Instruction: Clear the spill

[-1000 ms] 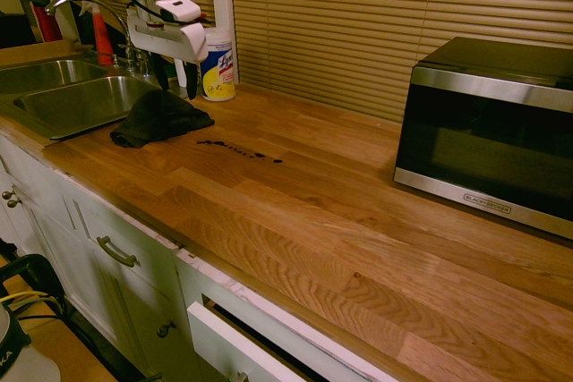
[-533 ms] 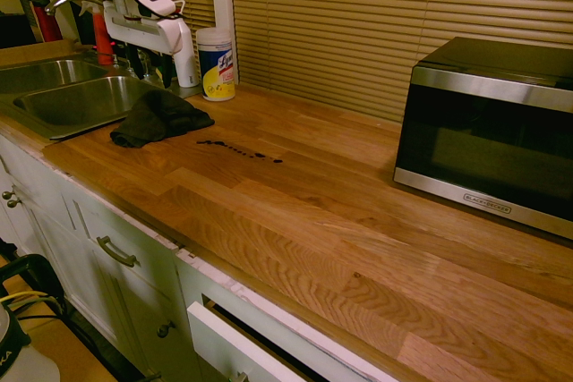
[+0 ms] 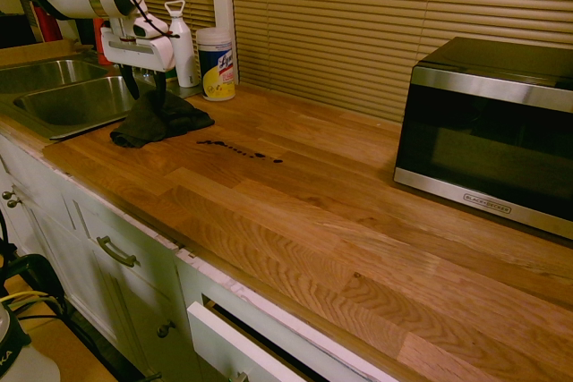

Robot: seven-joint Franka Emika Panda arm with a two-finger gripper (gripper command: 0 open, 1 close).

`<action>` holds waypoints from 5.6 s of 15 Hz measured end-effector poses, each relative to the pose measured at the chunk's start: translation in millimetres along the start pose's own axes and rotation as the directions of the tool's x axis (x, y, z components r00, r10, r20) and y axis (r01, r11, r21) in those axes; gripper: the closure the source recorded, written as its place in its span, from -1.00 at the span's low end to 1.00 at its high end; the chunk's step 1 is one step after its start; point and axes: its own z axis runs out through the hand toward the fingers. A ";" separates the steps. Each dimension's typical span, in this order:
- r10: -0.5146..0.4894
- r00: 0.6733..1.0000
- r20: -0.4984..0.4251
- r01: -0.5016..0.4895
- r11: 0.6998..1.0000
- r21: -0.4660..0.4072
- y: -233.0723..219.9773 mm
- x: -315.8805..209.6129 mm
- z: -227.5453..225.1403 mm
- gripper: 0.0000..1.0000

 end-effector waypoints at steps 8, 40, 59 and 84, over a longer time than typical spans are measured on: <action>0.025 1.000 -0.011 -0.026 0.998 -0.057 -5.8 6.2 22.1 1.00; 0.181 0.983 -0.006 -0.179 0.970 -0.161 171.7 185.5 28.8 1.00; 0.325 0.946 0.000 -0.320 0.932 -0.167 329.5 243.7 26.4 1.00; -0.027 1.000 0.002 0.027 0.985 -0.171 71.4 -2.1 15.4 1.00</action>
